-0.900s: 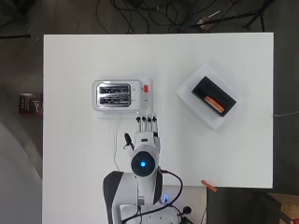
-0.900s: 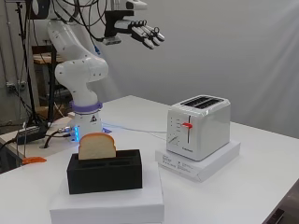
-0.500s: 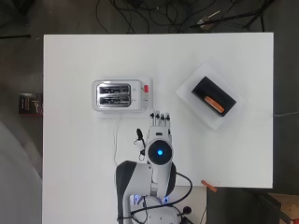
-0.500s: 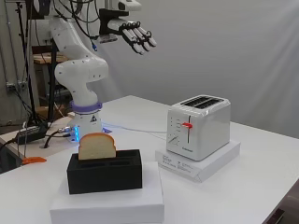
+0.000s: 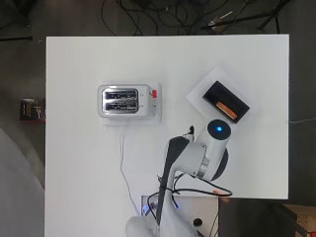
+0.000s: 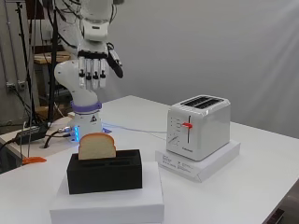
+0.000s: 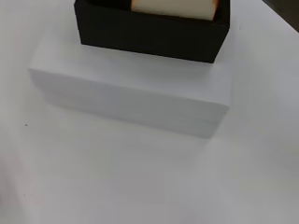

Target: Teleoperate dual arm-hand system to toast a bread

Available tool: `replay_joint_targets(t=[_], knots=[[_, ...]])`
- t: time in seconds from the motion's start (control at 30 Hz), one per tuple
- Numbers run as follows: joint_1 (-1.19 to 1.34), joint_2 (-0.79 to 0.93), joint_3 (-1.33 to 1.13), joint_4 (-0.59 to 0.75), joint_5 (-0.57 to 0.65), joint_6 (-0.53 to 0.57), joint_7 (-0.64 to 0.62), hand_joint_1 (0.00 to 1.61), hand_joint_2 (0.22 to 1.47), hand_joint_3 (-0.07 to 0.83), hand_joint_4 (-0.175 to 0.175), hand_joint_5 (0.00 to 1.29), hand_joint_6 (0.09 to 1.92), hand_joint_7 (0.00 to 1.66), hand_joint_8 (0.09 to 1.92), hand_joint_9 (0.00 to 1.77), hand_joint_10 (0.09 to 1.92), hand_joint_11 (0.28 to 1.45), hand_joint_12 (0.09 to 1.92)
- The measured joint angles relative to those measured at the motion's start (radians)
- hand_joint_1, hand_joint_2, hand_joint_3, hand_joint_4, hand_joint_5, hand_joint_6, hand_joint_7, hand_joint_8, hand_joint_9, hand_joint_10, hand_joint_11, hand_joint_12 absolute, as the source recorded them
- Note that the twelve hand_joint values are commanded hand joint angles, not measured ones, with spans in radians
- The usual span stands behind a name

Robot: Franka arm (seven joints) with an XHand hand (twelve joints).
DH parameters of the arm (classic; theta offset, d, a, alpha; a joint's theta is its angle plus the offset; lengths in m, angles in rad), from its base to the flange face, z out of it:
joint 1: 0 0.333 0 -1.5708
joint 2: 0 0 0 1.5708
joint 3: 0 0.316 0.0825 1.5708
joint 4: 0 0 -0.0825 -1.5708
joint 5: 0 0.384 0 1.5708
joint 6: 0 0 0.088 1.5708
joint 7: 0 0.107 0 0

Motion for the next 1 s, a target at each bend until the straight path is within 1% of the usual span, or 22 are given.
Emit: replay_joint_targets(t=[0.07,0.17,0.27,0.37,0.63,0.73,0.87,1.0], knots=[[-0.002,0.039,-0.014,0.007,-0.01,0.003,-0.01,0.23,1.05,-0.013,-0.003,0.47,0.09,0.56,0.09,0.69,0.09,0.5,0.09],[-0.004,0.068,-0.03,0.018,-0.007,0.01,-0.057,0.23,1.04,-0.01,-0.015,0.42,0.09,0.51,0.09,0.61,0.09,0.45,0.09],[-0.006,0.105,-0.037,0.057,-0.004,0.013,-0.177,0.21,1.06,0.002,-0.028,0.39,0.09,0.5,0.09,0.6,0.09,0.45,0.09],[-0.01,0.186,-0.039,0.12,-0.001,0.015,-0.279,0.19,1.08,0.008,-0.032,0.39,0.09,0.51,0.09,0.6,0.09,0.45,0.09],[-0.053,0.435,-0.092,0.293,0.044,-0.002,-0.35,0.12,1.1,0.004,-0.026,0.36,0.09,0.5,0.09,0.61,0.09,0.42,0.09],[-0.067,0.47,-0.117,0.302,0.074,0.012,-0.395,0.11,1.1,0.003,-0.031,0.36,0.09,0.5,0.09,0.6,0.09,0.42,0.09],[-0.072,0.482,-0.113,0.28,0.09,0.042,-0.452,0.11,1.11,0.008,-0.04,0.36,0.09,0.5,0.09,0.6,0.09,0.42,0.09],[-0.073,0.476,-0.102,0.256,0.109,0.096,-0.462,0.15,1.13,0.01,-0.046,0.37,0.09,0.52,0.09,0.62,0.09,0.44,0.09]])
